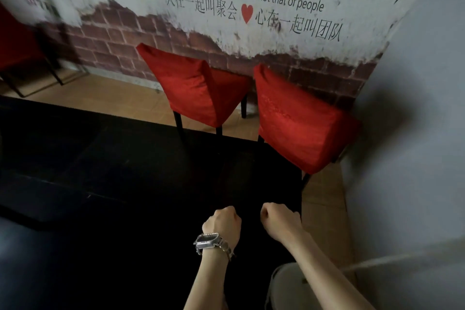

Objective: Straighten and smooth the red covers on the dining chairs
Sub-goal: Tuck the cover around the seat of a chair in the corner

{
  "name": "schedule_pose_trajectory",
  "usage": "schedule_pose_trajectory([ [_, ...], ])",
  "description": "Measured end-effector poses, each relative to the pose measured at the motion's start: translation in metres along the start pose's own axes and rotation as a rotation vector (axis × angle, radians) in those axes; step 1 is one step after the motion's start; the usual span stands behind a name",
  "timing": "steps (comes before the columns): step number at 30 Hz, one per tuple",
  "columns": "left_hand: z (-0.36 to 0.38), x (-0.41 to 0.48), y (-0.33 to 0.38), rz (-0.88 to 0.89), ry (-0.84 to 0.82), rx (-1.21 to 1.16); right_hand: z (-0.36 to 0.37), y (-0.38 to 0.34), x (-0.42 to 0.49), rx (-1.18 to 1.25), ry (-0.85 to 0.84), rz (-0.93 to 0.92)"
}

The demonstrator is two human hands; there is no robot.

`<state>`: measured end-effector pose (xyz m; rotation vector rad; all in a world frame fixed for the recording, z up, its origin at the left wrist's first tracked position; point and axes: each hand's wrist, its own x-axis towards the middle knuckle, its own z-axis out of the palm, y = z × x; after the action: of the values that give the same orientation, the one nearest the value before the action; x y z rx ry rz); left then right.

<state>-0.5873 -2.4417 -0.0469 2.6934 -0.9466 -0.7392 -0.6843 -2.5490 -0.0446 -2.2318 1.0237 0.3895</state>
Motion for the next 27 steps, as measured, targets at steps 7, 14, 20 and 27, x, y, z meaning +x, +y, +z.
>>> schedule_pose_trajectory([
  [7, -0.092, 0.122, -0.042, 0.137, -0.053, 0.064, -0.049, -0.079, 0.109, 0.142, -0.011, 0.103],
  [14, -0.146, 0.226, -0.038, 0.244, -0.122, 0.108, -0.095, -0.093, 0.163, 0.198, 0.246, 0.239],
  [20, -0.148, 0.295, 0.033, 0.375, -0.007, 0.112, -0.131, -0.077, 0.195, 0.094, 0.413, 0.364],
  [27, -0.15, 0.336, 0.101, 0.561, 0.0, 0.099, -0.158, -0.056, 0.238, 0.108, 0.475, 0.42],
])
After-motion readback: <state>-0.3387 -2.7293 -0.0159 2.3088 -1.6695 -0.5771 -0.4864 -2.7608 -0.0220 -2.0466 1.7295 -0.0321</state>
